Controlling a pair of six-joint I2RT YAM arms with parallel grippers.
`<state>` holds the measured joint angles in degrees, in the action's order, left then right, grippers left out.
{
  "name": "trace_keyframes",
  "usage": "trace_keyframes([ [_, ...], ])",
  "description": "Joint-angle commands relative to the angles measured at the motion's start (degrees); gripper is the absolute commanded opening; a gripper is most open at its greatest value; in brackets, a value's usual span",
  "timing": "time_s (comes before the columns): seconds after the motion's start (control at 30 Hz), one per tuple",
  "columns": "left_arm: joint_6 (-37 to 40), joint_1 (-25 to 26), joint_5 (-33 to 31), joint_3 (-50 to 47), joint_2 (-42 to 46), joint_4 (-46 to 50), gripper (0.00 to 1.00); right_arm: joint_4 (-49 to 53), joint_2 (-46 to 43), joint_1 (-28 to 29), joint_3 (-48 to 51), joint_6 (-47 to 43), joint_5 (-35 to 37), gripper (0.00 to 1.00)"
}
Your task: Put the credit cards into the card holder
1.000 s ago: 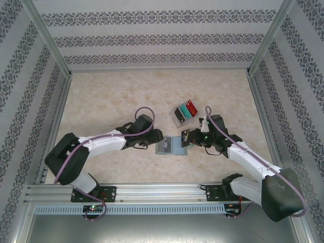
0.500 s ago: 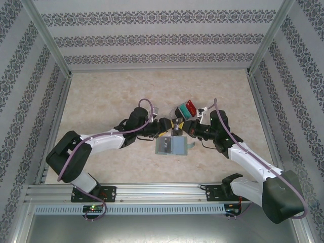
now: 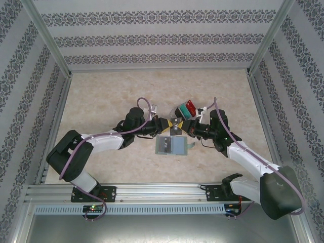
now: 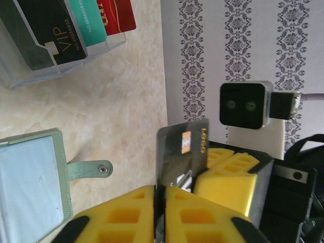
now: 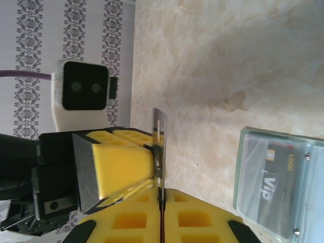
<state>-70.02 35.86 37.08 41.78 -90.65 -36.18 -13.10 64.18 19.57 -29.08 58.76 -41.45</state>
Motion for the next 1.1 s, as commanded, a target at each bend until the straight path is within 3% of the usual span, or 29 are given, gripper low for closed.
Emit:
trace_keyframes([
  [0.0,2.13,-0.61,0.45,-0.36,2.64,0.03,0.01,-0.87,0.86,-0.54,0.44,-0.90,-1.13,0.09],
  [0.13,3.94,-0.64,-0.74,-0.46,3.46,3.74,0.00,3.61,0.67,-1.00,0.38,-3.31,0.98,0.16],
  [0.2,7.08,-0.52,-3.96,-0.30,4.45,11.14,0.00,11.98,0.44,-1.03,-0.42,-8.10,5.65,0.31],
  [0.3,11.91,0.21,-10.78,-0.73,5.49,21.14,0.00,24.75,2.04,-0.96,-1.71,-15.38,15.60,0.37],
  [0.4,12.66,1.19,-12.80,-1.65,4.25,21.94,0.00,29.79,4.63,-0.94,-2.26,-19.60,19.96,0.37],
  [0.6,13.33,4.19,-14.62,-0.81,-1.49,20.48,0.00,29.57,6.34,-0.74,-1.49,-22.02,23.42,0.39],
  [1.07,12.46,6.06,-14.42,-0.47,-8.55,16.20,0.00,27.73,14.20,-0.59,-0.91,-23.90,22.56,0.33],
])
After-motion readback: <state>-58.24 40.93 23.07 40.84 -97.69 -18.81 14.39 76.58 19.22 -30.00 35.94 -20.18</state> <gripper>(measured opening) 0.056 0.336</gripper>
